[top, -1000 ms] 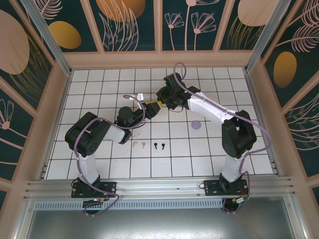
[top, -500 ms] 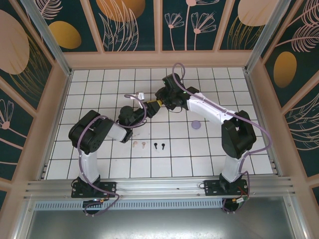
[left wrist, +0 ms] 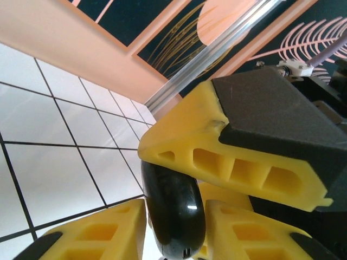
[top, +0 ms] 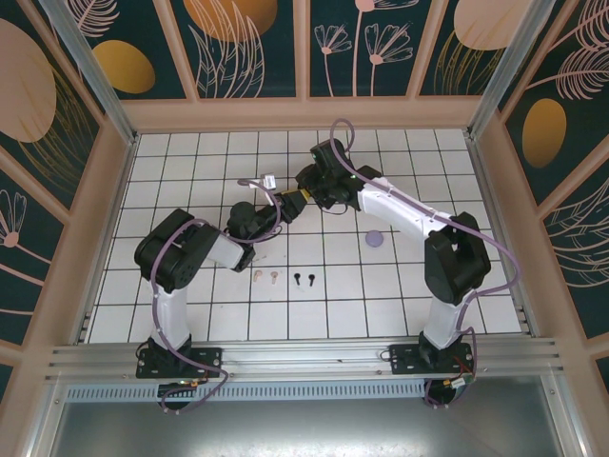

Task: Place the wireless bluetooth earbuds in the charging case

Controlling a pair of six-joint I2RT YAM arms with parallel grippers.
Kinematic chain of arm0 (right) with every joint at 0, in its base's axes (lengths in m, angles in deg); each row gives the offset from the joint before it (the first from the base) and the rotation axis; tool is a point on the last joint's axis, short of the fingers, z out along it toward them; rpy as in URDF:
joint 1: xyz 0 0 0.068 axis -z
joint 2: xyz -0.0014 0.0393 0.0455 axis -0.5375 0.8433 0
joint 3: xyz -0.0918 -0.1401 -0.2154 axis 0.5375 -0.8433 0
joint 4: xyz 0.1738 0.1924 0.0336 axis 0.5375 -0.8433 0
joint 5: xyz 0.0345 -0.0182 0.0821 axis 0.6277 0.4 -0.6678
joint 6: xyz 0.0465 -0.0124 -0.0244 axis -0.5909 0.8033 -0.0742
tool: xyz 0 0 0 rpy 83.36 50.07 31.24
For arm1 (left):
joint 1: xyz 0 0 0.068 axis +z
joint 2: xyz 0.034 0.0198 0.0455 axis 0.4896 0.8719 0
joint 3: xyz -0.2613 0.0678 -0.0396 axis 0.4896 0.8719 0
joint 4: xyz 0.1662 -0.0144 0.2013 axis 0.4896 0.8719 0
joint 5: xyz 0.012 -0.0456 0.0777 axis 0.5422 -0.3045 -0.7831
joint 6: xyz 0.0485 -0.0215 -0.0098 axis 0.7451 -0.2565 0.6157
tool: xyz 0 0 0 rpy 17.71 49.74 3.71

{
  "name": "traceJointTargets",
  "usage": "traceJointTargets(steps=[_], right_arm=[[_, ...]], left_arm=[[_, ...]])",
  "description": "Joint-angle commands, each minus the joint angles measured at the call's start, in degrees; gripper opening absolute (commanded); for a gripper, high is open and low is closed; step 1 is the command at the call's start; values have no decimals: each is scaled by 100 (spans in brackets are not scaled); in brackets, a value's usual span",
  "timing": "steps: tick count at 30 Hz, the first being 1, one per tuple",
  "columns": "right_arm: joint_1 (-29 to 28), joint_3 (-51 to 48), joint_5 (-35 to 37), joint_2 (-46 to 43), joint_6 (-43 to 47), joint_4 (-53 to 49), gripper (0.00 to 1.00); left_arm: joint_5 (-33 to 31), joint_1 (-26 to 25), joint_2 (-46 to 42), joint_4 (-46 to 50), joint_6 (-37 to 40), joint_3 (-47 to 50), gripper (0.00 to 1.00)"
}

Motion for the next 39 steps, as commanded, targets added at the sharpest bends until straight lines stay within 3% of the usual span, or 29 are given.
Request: traceJointTargets(steps=[1, 13, 15, 17, 19, 24, 29, 32, 39], right_arm=[[-49, -42, -71, -264, -105, 211, 34], [-57, -59, -6, -316, -132, 233, 35], [-58, -59, 10, -339, -119, 254, 42], [-29, -58, 70, -413, -63, 292, 63], [27, -118, 215, -583, 1, 353, 73], [320, -506, 496, -1339, 388, 397, 76], [601, -1613, 172, -2297, 1451, 865, 76], [1008, -2423, -427, -2869, 2298, 1410, 76], [1218, -3799, -1409, -4139, 4251, 2103, 76]], left_arm=[[-27, -36, 89, -474, -111, -104, 38], [-173, -31, 118, -712, -223, 11, 12], [-149, -33, 112, -713, -239, 4, 7], [-104, -35, 86, -685, -242, -6, 2], [-53, -37, 57, -657, -261, 10, 0], [178, -28, -240, -316, -265, 112, 0], [910, -27, -751, 718, 86, -48, 0], [1474, -27, -998, 1387, 381, -196, 0], [2211, -26, -1508, 2774, 1163, -355, 0]])
